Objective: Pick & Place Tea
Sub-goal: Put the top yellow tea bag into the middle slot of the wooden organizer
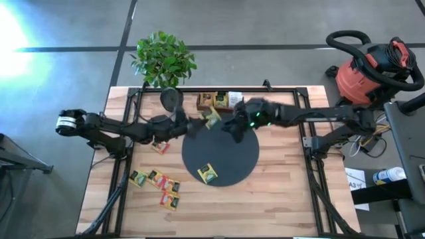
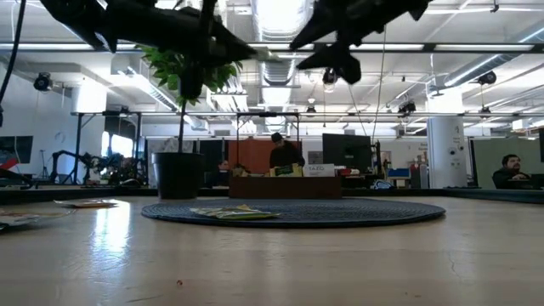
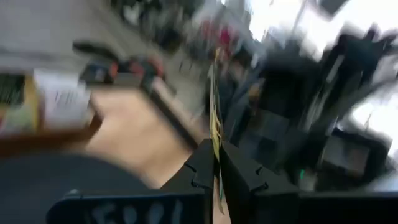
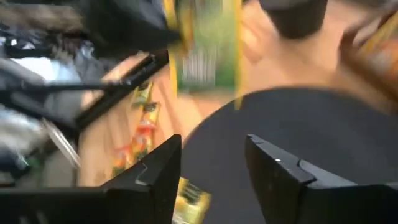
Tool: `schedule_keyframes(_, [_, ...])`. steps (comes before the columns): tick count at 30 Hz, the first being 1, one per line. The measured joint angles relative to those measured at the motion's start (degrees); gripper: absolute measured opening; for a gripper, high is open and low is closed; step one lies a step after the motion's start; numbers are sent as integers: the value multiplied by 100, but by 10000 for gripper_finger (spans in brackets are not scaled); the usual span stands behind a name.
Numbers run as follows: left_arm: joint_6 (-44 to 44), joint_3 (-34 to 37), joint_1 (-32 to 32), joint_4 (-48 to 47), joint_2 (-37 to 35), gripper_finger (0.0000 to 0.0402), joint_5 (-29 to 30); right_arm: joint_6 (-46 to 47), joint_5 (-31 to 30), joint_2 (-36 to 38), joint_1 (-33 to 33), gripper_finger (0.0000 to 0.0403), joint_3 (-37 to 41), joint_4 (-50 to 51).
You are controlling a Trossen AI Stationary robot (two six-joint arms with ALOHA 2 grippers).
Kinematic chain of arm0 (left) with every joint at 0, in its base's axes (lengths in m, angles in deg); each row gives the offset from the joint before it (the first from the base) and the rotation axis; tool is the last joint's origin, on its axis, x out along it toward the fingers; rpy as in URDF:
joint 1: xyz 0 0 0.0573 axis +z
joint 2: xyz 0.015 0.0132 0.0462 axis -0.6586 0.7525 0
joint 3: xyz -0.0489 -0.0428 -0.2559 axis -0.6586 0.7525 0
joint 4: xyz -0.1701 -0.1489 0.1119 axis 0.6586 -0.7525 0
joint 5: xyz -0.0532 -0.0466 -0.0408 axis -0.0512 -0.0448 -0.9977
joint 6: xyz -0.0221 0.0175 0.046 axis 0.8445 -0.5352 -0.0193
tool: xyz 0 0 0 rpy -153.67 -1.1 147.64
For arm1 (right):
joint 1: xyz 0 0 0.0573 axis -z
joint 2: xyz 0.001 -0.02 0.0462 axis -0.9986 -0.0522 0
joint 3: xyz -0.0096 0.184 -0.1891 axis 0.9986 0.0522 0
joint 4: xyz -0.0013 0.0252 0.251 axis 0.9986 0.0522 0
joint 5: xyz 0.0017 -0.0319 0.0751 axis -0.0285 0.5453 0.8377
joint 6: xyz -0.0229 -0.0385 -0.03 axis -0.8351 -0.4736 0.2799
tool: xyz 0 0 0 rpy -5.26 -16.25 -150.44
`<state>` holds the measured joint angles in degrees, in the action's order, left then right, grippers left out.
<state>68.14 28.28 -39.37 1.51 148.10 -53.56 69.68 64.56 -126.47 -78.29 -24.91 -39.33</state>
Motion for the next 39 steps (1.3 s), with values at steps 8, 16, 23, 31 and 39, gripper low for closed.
schedule_keyframes(8, [-452, -259, -17, -831, 133, 0, -1351, -2421, 1987, -148, 907, 168, -962, 1449])
schedule_keyframes(16, [-1298, -1190, -17, -2264, 616, 0, -1748, -4164, 2341, -1347, 1103, 151, -2808, 3575])
schedule_keyframes(23, [-1669, -1515, -17, -2297, 901, 0, -1765, -4624, 2789, -2142, 1160, 143, -3885, 4844])
schedule_keyframes(31, [-1751, -1547, -15, -2378, 922, 0, -1746, -4615, 3067, -2282, 1144, 141, -4042, 4856])
schedule_keyframes(39, [-1854, -1547, -5, -2413, 912, 0, -1744, -4662, 3075, -2285, 1090, 148, -4048, 4888])
